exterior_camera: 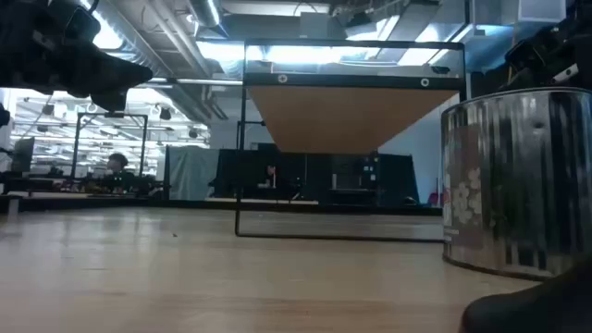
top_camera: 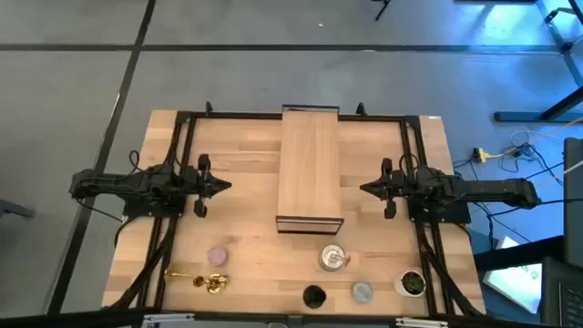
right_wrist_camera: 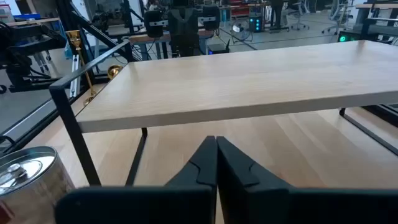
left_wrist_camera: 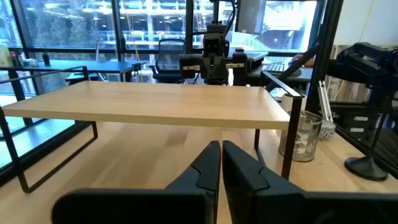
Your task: Pick & Place candle stick holders
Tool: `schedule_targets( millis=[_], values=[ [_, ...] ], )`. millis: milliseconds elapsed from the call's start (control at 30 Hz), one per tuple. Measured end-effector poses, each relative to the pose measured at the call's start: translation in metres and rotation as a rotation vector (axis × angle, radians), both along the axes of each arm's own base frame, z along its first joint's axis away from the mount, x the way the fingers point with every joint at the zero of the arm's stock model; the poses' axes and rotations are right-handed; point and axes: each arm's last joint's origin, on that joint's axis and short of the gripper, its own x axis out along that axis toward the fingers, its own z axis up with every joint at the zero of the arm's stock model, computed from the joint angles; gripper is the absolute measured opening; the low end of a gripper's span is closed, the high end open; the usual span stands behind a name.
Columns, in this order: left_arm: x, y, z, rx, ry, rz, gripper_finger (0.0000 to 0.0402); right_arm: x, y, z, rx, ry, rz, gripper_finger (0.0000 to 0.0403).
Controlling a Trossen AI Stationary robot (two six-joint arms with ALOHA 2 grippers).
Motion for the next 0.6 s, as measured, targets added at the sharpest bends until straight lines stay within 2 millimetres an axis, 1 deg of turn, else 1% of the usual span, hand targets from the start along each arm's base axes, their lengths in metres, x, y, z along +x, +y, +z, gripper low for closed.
schedule_targets(
  millis=[600],
  values=[
    [0.0, 0.0, 0.0, 0.0, 0.0, 0.0, 0.0009, 0.0, 0.0, 0.0, 0.0, 0.0, 0.0, 0.0]
  ],
)
